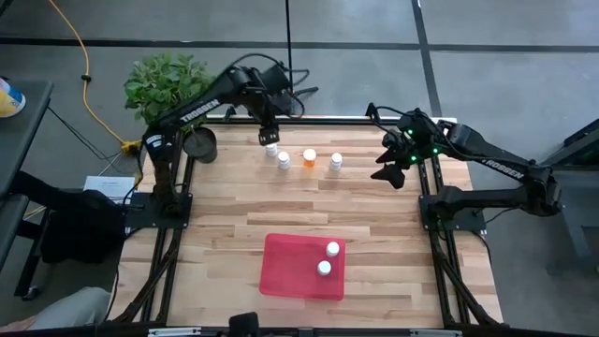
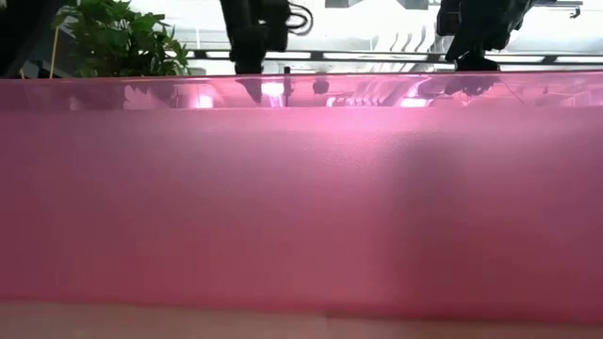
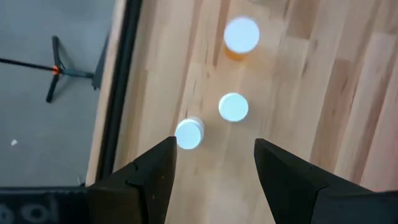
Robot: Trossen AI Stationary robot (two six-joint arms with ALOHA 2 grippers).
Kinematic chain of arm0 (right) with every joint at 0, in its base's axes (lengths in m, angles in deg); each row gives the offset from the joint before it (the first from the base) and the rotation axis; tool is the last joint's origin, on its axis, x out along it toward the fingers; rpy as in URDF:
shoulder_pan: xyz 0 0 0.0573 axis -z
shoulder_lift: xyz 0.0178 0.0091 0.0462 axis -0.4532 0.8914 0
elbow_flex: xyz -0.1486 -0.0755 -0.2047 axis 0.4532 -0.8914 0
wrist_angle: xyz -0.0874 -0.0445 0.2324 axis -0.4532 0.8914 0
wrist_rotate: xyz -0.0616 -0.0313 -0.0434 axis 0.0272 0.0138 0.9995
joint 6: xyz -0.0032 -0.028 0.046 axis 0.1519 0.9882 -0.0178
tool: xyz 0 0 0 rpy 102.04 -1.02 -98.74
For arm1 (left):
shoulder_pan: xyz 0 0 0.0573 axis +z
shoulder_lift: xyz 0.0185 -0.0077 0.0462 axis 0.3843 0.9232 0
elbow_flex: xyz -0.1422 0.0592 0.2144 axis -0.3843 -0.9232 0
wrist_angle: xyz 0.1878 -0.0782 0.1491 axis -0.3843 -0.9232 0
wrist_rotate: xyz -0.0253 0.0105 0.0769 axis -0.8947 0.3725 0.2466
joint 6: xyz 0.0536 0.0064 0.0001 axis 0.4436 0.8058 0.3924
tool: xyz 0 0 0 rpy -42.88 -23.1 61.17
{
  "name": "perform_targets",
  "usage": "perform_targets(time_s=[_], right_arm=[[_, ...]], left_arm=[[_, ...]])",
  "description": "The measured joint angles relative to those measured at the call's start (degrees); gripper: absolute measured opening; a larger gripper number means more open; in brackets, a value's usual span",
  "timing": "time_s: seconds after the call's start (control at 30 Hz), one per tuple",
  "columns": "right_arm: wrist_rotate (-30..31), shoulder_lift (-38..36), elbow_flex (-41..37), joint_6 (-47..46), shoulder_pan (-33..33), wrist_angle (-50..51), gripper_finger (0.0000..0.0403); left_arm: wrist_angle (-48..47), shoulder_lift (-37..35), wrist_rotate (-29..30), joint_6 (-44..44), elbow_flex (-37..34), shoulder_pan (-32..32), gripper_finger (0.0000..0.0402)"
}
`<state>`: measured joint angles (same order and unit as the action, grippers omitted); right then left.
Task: Pick and place pill bottles into a basket
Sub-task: Put the white pill bottle into the red bin
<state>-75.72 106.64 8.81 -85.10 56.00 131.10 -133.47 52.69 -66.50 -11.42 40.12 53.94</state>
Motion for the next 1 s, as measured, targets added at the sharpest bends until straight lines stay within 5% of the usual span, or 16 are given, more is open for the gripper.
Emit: perform_targets(time_s=[1.0], right_arm=[[5.5, 0.0, 0.0, -3.7, -8.6, 0.0, 0.0323]], left_arm=[[15.6, 2.6, 0.8, -1.1, -20.6, 1.6, 0.0248]])
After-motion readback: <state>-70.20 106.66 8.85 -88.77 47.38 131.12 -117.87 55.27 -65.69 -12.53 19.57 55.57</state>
